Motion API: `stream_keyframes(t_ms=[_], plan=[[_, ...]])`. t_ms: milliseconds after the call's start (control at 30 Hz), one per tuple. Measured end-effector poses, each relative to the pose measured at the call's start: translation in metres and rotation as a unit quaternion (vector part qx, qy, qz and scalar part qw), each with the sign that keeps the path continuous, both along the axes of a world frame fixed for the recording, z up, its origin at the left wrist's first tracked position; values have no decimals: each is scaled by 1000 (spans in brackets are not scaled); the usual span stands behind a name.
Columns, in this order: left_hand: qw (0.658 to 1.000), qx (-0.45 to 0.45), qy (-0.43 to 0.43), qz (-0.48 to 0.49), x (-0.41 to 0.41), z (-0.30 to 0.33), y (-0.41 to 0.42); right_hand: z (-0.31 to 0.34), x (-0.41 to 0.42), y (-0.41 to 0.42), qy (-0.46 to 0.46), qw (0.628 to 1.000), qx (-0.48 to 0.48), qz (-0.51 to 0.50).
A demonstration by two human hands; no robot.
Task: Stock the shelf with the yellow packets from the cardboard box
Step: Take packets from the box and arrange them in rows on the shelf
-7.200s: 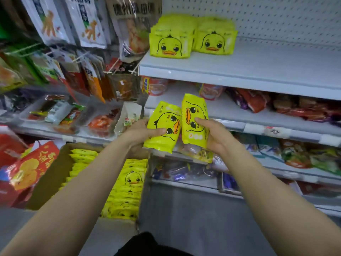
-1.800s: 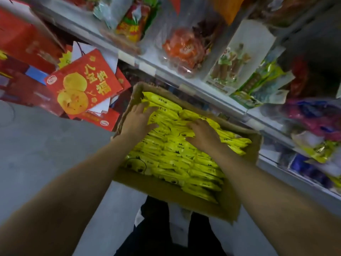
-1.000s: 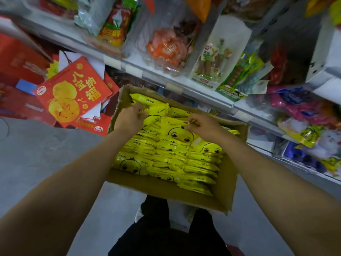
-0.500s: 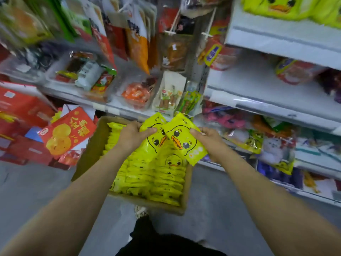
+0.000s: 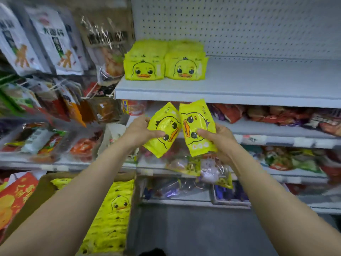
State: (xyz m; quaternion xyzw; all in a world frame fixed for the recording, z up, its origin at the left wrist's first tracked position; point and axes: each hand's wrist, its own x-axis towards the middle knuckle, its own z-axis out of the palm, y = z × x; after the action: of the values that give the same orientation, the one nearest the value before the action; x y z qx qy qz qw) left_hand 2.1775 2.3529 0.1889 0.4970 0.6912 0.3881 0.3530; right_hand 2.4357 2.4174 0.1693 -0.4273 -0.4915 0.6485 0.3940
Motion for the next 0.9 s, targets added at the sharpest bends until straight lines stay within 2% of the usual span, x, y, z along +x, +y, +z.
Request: stream_keyframes(t_ms=[67, 167, 433, 533, 633, 900], plan=[[999, 20, 37, -28, 21, 26, 30, 23, 21, 20, 26, 999, 33, -31], [996, 46, 39, -63, 49, 55, 78, 53, 50, 53, 55, 994, 68, -67], [972, 83, 140, -171, 100, 106, 237, 108, 100, 172, 60, 979, 147, -124], [952, 82, 200, -216, 114, 119, 293, 126, 109, 216, 62, 977, 157, -128], [919, 75, 289, -258, 126, 129, 339, 134, 116, 255, 70, 974, 163, -142], [894, 99, 353, -259, 130, 134, 434, 133, 137, 332, 45, 975, 167, -139]])
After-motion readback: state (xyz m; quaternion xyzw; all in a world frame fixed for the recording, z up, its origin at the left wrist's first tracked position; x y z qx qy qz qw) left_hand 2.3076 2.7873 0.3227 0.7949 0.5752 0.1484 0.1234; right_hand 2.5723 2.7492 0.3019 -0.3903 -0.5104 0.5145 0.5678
